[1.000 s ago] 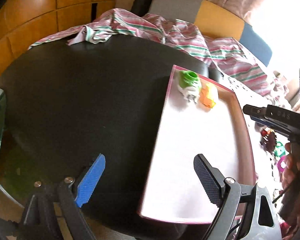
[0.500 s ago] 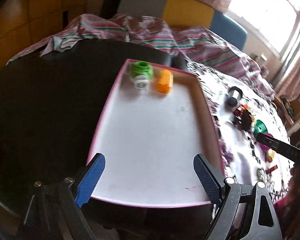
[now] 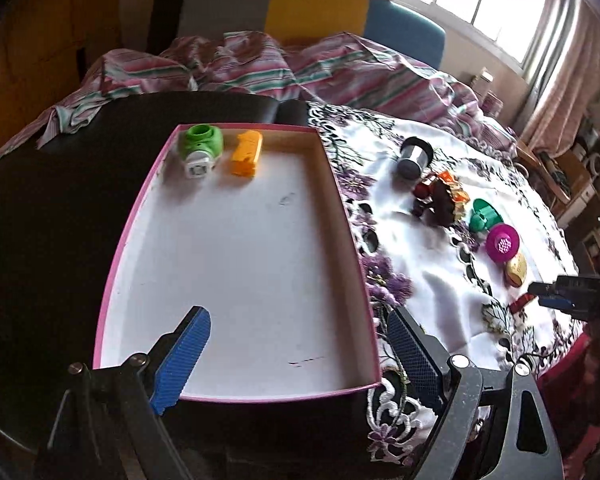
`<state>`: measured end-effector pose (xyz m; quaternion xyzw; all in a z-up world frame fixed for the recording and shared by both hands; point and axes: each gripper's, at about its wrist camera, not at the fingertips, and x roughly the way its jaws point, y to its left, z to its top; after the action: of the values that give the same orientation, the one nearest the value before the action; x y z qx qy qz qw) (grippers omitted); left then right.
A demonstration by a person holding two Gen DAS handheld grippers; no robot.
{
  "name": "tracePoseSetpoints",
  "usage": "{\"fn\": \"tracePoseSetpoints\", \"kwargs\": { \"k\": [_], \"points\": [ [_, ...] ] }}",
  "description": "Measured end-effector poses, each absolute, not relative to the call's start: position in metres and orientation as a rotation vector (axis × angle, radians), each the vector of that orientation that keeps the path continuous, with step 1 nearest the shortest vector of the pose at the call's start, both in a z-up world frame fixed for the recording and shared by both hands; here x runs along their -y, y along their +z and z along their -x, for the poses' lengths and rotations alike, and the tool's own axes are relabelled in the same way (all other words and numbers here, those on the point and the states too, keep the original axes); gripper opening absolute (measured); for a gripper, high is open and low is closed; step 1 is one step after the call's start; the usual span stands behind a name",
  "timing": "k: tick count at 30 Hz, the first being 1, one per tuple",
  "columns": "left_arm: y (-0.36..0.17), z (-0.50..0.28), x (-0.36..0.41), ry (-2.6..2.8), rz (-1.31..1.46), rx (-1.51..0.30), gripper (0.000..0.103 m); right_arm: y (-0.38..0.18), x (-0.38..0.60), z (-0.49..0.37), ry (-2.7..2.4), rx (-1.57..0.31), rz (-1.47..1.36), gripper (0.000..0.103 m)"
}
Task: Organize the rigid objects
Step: 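Move the right gripper to the red puzzle piece and grasp it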
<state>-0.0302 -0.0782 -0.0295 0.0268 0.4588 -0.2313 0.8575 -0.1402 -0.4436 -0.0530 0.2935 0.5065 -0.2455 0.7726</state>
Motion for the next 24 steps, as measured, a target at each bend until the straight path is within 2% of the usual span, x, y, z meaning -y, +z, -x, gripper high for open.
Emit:
{"fn": "tracePoseSetpoints", "kwargs": {
  "k": [8, 14, 24],
  "points": [
    [-0.028, 0.036, 0.085, -0.486, -0.065, -0.969, 0.091, -0.055, 0.421, 0.106, -0.3, -1.051, -0.704, 0.041],
    [-0.029, 0.032, 0.085, -0.473, -0.071, -0.972, 0.091, -0.033, 0.405, 0.109, -0.304, -0.959, -0.568, 0.041],
    [-0.028, 0.038, 0.092, -0.488, -0.089, -0.967, 0.091, -0.06, 0.389, 0.102, -0.307, -1.042, -0.515, 0.041]
  ]
}}
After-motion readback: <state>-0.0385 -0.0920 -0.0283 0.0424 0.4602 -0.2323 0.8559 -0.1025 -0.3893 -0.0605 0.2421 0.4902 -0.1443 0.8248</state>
